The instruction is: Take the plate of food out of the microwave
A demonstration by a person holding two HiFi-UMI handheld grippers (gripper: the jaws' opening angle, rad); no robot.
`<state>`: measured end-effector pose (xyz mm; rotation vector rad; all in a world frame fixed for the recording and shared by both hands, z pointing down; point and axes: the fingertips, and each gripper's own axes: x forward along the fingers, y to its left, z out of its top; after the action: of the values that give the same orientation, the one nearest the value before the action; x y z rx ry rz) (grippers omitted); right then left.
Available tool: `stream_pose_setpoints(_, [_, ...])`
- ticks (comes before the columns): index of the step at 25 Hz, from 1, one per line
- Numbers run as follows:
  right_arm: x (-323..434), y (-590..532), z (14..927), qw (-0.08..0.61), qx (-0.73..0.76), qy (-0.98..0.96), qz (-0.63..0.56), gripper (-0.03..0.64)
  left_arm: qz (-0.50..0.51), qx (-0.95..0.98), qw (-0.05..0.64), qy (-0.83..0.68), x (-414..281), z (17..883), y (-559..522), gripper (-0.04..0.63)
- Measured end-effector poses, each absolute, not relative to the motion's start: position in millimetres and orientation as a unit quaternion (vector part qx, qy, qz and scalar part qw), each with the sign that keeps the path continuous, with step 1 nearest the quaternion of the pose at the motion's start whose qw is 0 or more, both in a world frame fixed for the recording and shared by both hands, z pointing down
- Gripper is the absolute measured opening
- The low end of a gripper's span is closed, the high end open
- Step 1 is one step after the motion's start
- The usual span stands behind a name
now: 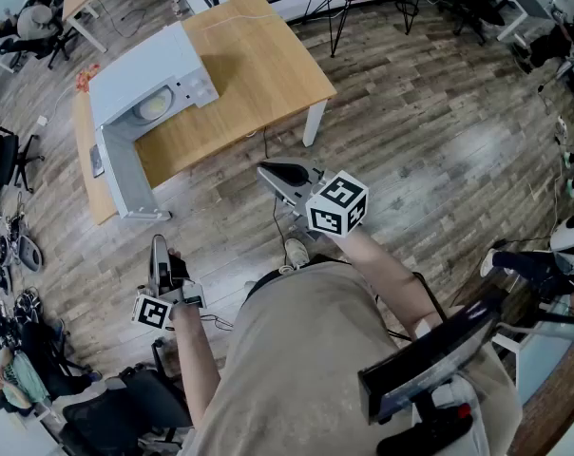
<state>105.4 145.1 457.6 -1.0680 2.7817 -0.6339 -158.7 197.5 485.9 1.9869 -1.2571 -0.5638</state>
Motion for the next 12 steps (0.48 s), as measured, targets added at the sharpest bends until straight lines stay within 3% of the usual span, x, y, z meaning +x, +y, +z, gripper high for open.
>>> stream_pose_setpoints(9, [124, 161, 473, 0.046, -0.326, 0.909, -0.257, 0.008, -0.227, 0.758, 0.375, -0.484, -128, 504, 212, 0.005])
stream_pose_setpoints(10, [124, 164, 474, 0.055, -0.318, 0.905, -0.277, 0.02, -0.226, 0.757, 0.377, -0.483, -125, 505, 212, 0.003])
stream_pose_setpoints(12, [124, 164, 478, 0.058, -0.315, 0.895, -0.31, 0.129, -0.225, 0.758, 0.377, -0.482, -121, 506, 211, 0.005])
